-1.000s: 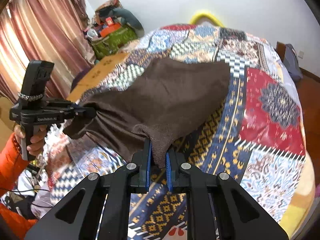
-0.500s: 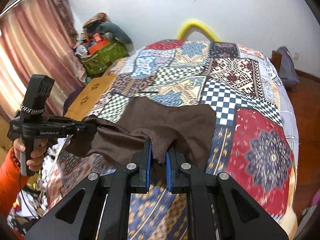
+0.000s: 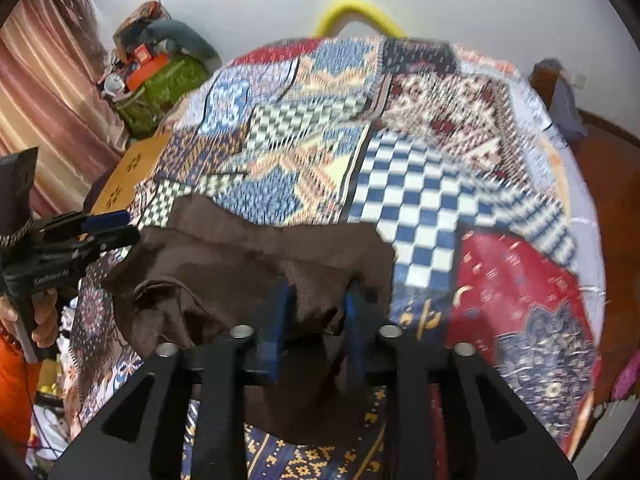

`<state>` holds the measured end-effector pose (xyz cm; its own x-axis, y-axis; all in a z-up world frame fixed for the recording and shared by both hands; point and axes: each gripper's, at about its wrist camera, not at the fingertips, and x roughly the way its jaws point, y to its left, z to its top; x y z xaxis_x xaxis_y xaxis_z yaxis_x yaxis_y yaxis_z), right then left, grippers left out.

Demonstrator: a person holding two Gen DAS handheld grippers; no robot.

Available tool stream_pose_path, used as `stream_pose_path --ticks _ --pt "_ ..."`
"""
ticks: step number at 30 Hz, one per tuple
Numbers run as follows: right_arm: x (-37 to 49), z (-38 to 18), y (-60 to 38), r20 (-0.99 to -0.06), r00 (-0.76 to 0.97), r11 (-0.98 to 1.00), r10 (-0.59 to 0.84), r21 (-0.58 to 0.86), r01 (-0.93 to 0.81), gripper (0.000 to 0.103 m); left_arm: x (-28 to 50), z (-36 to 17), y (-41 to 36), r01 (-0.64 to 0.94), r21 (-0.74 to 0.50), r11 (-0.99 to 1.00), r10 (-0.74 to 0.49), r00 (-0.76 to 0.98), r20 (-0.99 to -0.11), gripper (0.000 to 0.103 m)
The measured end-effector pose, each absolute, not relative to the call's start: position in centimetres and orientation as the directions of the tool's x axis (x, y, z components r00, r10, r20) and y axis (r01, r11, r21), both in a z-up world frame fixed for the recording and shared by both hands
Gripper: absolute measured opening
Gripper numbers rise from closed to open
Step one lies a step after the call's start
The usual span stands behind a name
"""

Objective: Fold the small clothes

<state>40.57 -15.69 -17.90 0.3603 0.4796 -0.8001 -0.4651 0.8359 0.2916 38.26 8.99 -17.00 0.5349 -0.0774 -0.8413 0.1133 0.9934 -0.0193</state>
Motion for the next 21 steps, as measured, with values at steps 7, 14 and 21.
stream_pose_path --ticks 7,14,21 --pt "36.6 -14.6 -17.3 -0.721 0.438 0.805 0.537 0.283 -0.521 0.047 34.8 -15.6 8.0 0.168 -0.042 0.985 -0.129 0.548 -0.826 0.088" --pt "33.7 -17.4 -15.9 -0.769 0.388 0.789 0.508 0.235 -0.568 0.047 33.6 -20.6 7.1 0.149 -0.007 0.989 -0.074 0.45 -0.89 0.09" --pt "35.2 -18.7 -13.7 -0.787 0.358 0.771 0.503 0.222 -0.597 0.047 35.2 -22.2 8.3 0.116 0.047 0.992 -0.009 0.439 -0.898 0.09"
